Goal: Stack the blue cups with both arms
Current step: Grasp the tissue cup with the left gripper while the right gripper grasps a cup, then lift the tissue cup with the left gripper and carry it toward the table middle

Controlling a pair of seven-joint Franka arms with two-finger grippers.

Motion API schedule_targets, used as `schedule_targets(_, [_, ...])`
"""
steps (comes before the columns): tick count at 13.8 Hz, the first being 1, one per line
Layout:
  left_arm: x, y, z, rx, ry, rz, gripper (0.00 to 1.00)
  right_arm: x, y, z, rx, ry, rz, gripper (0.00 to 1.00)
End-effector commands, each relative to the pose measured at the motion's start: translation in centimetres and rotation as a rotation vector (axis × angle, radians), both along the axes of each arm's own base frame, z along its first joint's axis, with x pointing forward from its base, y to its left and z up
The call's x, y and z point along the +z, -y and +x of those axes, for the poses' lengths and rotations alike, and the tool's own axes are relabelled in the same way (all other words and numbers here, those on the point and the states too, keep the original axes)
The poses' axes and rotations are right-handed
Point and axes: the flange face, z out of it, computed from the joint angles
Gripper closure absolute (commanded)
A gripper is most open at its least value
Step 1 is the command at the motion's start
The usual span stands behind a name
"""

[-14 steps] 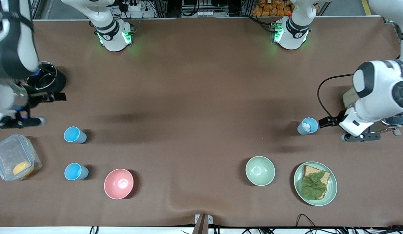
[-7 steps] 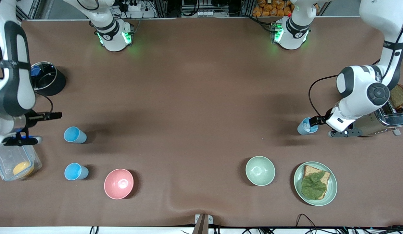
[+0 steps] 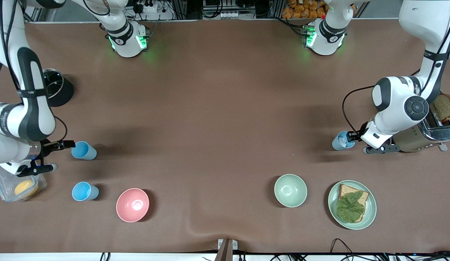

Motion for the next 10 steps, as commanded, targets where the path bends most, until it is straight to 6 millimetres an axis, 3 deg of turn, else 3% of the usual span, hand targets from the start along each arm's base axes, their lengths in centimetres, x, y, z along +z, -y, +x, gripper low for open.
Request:
schedule_targets(1, [-0.2, 0.4, 0.1, 0.028, 0.003, -0.005, 1.0, -2.5, -0.3, 0.6, 0.041, 0.01, 0.015, 0.0])
schedule_targets(4, [0.9, 1.7, -0.1, -0.001, 0.0, -0.012, 1.0, -2.8, -0.3, 0.6, 0.042, 0.005, 0.016, 0.0])
schedule_targets(5, [2.3, 3.6, -0.3, -0.023, -0.015, -0.024, 1.0, -3.1, -0.4, 0.5, 0.043, 0.0, 0.019, 0.0])
schedule_targets(7, [4.8, 9.8, -1.3, -0.035, -0.053, -0.044, 1.0, -4.1, -0.7, -0.2, 0.075, -0.029, 0.039, 0.0])
schedule_targets(8, [5.8, 13.5, -1.9, -0.026, -0.053, -0.056, 1.0, -4.2, -0.4, -0.3, 0.089, -0.027, 0.058, 0.27])
schedule_targets(9, [6.4, 17.6, -2.4, -0.017, -0.048, -0.07, 1.0, -4.3, -0.6, -0.3, 0.096, -0.024, 0.068, 0.72])
schedule_targets(10, [7.1, 21.4, -3.1, 0.001, -0.044, -0.087, 1.0, -4.3, -0.4, -0.4, 0.096, -0.024, 0.069, 0.99])
